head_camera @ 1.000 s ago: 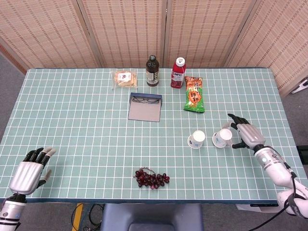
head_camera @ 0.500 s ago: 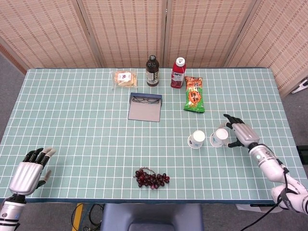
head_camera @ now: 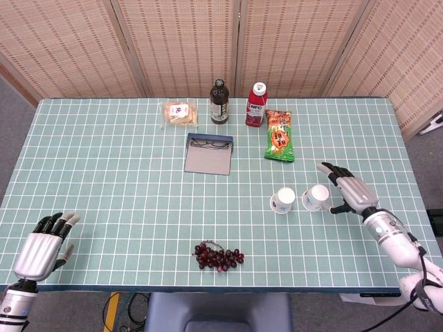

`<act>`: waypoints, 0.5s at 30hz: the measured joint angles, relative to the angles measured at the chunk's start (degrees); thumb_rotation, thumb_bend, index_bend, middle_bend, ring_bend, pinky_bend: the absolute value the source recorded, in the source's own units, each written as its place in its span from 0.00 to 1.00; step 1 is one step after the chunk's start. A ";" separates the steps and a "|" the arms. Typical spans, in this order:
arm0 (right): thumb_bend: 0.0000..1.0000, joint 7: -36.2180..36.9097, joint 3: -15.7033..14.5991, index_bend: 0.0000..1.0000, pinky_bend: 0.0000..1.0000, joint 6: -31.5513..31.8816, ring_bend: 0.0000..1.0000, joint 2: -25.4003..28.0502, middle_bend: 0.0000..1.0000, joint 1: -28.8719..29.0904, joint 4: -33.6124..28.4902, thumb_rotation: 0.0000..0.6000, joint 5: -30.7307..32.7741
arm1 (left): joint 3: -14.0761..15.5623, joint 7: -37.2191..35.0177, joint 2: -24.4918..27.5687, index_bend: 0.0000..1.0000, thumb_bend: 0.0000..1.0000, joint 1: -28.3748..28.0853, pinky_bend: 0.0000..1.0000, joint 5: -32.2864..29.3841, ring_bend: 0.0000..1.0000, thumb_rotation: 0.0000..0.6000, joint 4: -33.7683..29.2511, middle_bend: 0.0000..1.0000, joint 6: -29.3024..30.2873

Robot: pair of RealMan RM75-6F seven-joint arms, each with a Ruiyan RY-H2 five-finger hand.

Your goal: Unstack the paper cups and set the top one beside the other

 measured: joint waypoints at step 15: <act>0.27 -3.39 -4.39 0.00 0.00 19.56 0.00 4.58 0.00 -11.27 -6.56 1.00 -7.97 | -0.40 0.56 -0.04 0.21 0.40 -0.11 0.17 -0.92 0.15 1.00 -0.07 0.19 -0.42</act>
